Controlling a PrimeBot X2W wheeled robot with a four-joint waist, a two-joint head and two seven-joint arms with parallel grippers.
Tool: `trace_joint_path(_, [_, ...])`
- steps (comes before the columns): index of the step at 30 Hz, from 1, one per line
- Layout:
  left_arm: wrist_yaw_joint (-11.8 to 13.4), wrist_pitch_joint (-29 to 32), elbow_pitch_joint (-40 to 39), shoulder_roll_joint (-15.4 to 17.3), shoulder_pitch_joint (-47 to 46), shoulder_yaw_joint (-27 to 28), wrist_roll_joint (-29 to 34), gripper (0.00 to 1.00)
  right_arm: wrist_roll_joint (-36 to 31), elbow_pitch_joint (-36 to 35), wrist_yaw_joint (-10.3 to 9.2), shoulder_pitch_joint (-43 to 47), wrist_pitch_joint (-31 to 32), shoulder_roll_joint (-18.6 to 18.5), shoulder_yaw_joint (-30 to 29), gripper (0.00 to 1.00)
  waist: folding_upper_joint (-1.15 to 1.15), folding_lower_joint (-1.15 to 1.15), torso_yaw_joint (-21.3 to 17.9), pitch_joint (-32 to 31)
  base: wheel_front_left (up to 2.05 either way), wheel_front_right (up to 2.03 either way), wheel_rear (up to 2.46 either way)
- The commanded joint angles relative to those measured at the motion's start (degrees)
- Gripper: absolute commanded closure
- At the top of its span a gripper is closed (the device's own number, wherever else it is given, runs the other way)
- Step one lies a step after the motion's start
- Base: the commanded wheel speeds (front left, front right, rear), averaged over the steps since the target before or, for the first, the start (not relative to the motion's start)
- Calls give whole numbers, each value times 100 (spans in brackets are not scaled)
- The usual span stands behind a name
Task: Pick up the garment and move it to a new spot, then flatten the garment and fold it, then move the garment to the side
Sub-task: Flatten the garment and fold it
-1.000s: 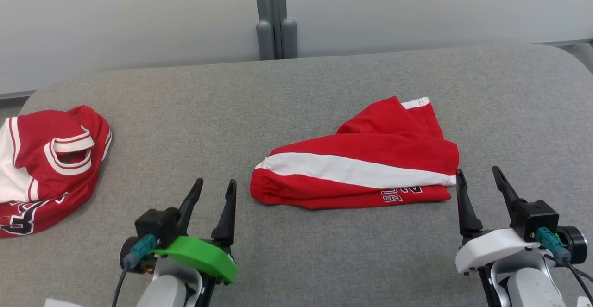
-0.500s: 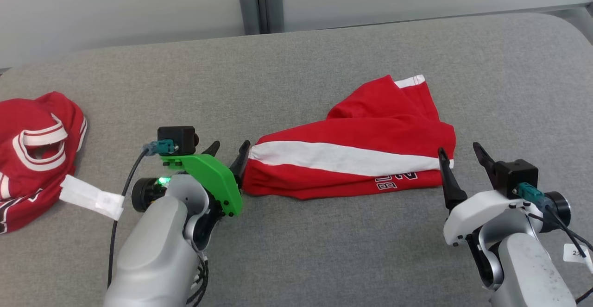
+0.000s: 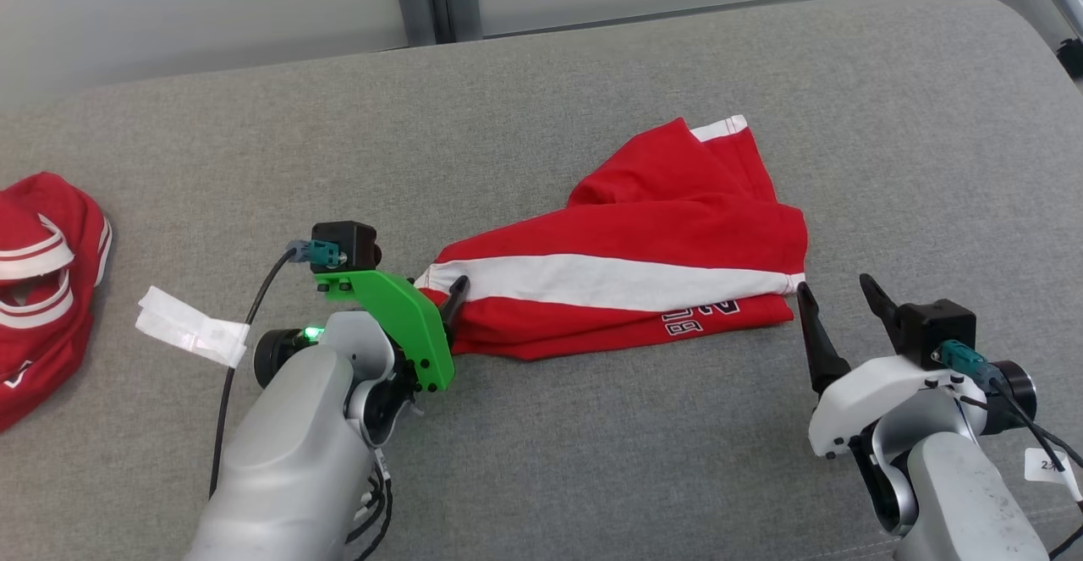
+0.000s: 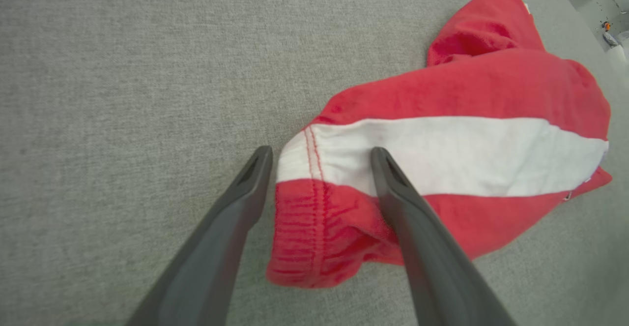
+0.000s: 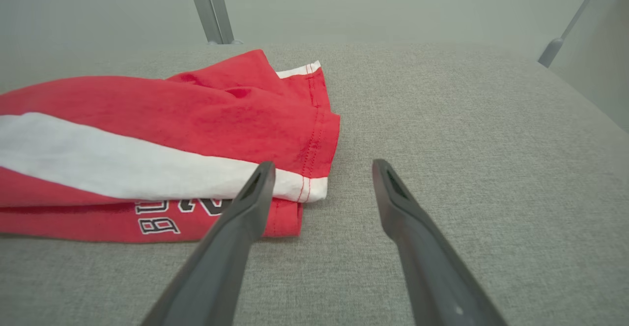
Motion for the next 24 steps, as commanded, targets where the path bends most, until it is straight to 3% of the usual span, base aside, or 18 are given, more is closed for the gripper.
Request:
trace_joint_path(1, [57, -21, 46, 16, -116, -34, -58, 0, 39, 35, -10, -84, -24, -18, 5, 0, 0, 0, -3, 8, 0, 0, 0])
trace_joint_path(6, [122, -197, 95, 15, -157, -89, -171, 0, 65, 117, -10, -100, 22, -16, 16, 0, 0, 0, 30, 24, 0, 0, 0])
trace_joint_path(7, [122, -227, 102, 15, -172, -110, -180, 11, 94, 149, -10, -107, 44, -18, 35, 0, 0, 0, 46, 29, 0, 0, 0])
trace_joint_path(8, [118, -239, 111, 15, -185, -134, -188, 46, 129, 176, -10, -118, 63, -17, 57, 0, 0, 0, 58, 34, 0, 0, 0])
trace_joint_path(10, [92, -248, 131, 16, -188, -196, -223, 100, 187, 241, -10, -154, 109, -36, 117, 0, 0, 0, 82, 47, 0, 0, 0])
trace_joint_path(24, [11, -518, 20, 16, -225, -666, -590, 100, 719, 657, -10, -406, 314, -163, 69, 0, 0, 0, 248, 242, 0, 0, 0])
